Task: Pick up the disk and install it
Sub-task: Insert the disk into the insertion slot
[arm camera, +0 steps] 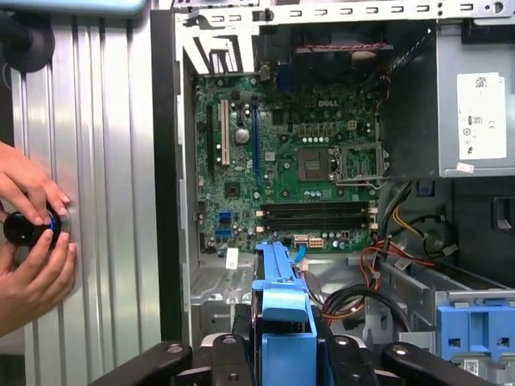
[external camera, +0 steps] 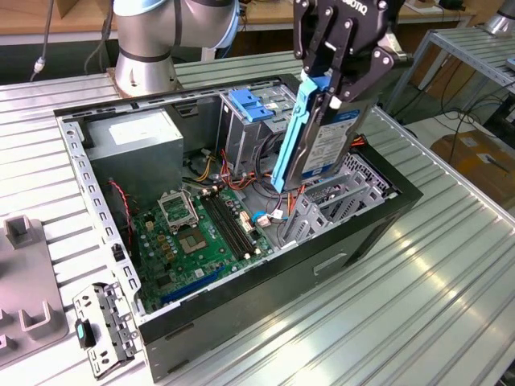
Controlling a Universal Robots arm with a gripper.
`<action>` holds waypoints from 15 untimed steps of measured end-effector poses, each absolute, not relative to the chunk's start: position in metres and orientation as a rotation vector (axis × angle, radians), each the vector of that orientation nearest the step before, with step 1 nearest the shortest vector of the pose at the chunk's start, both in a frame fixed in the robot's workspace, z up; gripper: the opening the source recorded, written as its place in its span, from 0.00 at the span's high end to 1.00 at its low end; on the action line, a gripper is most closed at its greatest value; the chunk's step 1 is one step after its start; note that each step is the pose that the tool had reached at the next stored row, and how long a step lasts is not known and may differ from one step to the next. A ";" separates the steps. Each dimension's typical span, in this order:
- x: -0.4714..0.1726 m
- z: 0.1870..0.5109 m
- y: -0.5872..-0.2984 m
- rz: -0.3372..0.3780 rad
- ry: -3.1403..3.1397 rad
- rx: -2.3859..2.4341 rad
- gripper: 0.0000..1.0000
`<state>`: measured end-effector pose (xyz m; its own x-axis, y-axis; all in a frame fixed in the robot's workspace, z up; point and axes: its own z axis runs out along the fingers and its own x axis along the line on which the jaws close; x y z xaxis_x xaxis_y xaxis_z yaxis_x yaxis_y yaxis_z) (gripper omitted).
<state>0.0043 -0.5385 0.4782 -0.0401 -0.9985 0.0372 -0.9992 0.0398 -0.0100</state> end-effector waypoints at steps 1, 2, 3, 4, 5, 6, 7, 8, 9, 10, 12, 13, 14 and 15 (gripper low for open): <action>0.007 0.478 -0.540 0.051 -2.251 2.163 0.63; 0.009 0.477 -0.542 0.051 -2.251 2.163 0.63; 0.011 0.477 -0.544 0.051 -2.251 2.163 0.63; 0.012 0.476 -0.546 0.052 -2.251 2.162 0.63; 0.016 0.474 -0.549 0.052 -2.250 2.162 0.63; 0.020 0.473 -0.549 0.053 -2.250 2.162 0.63; 0.025 0.472 -0.549 0.055 -2.249 2.161 0.63; 0.034 0.470 -0.549 0.057 -2.248 2.160 0.63; 0.040 0.469 -0.549 0.057 -2.248 2.160 0.63; 0.045 0.468 -0.549 0.058 -2.248 2.160 0.63; 0.056 0.464 -0.549 0.059 -2.247 2.159 0.63; 0.056 0.462 -0.549 0.059 -2.247 2.159 0.63; 0.056 0.461 -0.549 0.059 -2.247 2.159 0.63; 0.056 0.459 -0.549 0.059 -2.247 2.159 0.63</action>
